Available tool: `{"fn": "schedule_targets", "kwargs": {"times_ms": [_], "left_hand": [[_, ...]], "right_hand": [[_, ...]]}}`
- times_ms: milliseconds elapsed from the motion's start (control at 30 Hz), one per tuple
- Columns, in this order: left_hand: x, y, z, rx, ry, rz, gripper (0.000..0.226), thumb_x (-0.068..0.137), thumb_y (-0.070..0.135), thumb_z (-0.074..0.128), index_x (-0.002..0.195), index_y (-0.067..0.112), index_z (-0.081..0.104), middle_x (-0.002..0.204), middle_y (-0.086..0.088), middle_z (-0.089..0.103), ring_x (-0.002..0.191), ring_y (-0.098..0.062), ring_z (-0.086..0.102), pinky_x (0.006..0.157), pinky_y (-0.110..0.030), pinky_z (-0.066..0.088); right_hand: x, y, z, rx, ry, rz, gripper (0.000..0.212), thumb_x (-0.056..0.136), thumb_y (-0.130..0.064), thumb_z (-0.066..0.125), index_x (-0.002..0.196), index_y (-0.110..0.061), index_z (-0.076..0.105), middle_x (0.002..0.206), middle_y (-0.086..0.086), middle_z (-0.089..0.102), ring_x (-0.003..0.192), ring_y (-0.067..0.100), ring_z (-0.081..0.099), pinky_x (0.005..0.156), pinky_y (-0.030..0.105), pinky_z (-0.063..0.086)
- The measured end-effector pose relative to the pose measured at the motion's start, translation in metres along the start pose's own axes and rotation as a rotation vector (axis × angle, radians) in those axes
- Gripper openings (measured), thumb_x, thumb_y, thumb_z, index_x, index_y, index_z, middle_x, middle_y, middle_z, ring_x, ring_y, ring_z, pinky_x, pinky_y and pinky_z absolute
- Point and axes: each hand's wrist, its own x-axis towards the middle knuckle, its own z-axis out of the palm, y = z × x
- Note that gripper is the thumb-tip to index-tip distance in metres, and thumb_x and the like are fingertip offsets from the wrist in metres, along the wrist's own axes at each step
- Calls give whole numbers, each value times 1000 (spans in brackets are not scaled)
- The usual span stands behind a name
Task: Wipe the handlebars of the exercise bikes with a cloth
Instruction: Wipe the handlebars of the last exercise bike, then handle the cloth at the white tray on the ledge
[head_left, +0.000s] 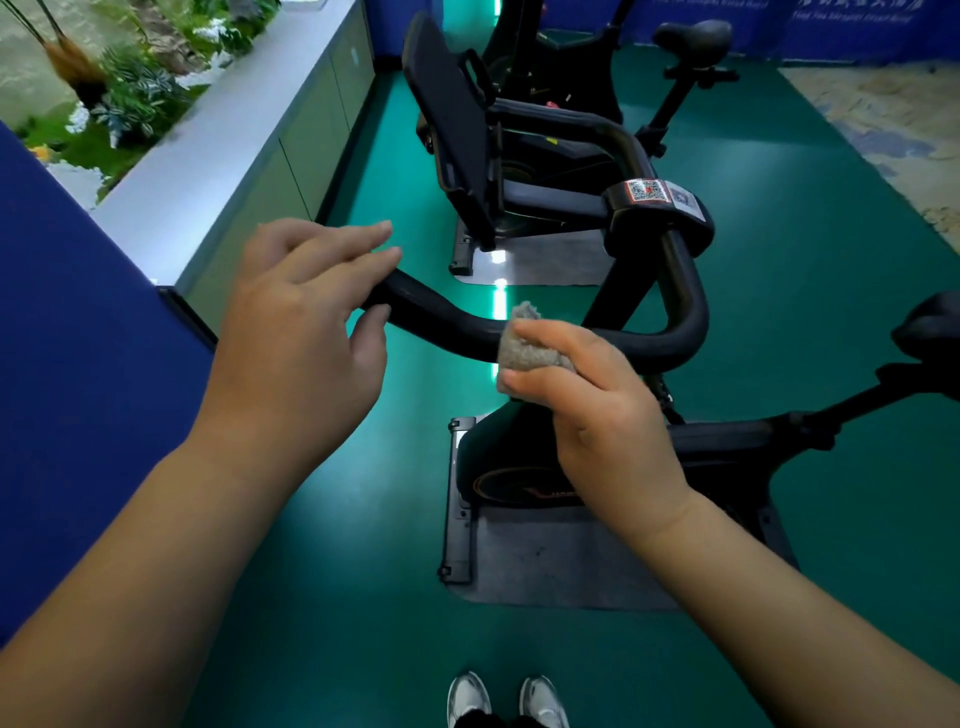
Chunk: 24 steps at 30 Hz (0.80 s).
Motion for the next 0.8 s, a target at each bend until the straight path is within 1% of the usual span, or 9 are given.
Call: {"fn": "schedule_targets", "kwargs": {"times_ms": [67,167,200,267,300,433,600,700,800], "left_hand": [[-4,7,6,10,41,24,30,84,7,67,115,5,68,122,-3,63,113,-32,48,103,-15,26],[-13,18,16,27,72,20,30,85,8,64,115,5,68,125,-4,62,122,-33,43,109,-30,31],[-15,19,18,32,78,13,31,85,7,64,117,5,67,126,-4,61,125,-34,42,110,-34,31],[-18,21,20,42,72,1,35,84,4,64,119,4,65,129,-5,59,129,-34,39,112,-37,29],[-19,22,19,47,62,-4,36,84,4,64,120,4,65,131,-6,58,130,-33,37,113,-37,28],[-23,27,17,59,17,-34,42,83,4,65,125,5,61,136,-5,54,136,-30,33,113,-44,29],[-52,32,14,58,19,-62,43,86,3,59,128,9,59,140,-6,50,135,-28,36,110,-46,31],[-89,24,16,79,-28,-151,45,84,12,55,129,11,58,139,-5,51,131,-27,39,108,-46,31],[-130,3,24,170,-160,-260,48,85,17,60,132,12,55,140,-5,50,131,-26,39,107,-46,30]], "right_hand": [[-9,10,-13,-17,38,12,18,92,-7,56,91,-2,74,120,18,61,111,31,58,97,39,48],[-17,23,-33,-27,85,46,40,100,-23,42,90,-1,74,118,17,62,108,30,59,96,36,48],[-20,28,-38,-41,92,64,35,98,-22,45,91,-2,74,119,16,61,108,29,59,94,36,49],[-27,39,-45,-83,113,125,19,89,-7,55,93,-4,73,121,15,61,108,29,59,93,35,50],[-31,44,-48,-96,132,167,17,85,1,59,94,-4,73,121,14,60,108,28,59,94,34,49],[-36,41,-57,-14,187,253,33,76,18,64,95,-7,72,122,9,58,113,18,55,100,21,42],[-44,12,-37,224,-1,81,30,75,19,62,95,-3,72,120,11,58,116,17,55,101,22,42],[-50,7,-14,304,-146,85,40,72,23,64,98,-6,72,120,7,59,116,12,54,101,19,43],[-50,7,13,320,-237,114,46,70,23,64,101,-10,72,117,2,59,114,7,53,100,10,38]]}}
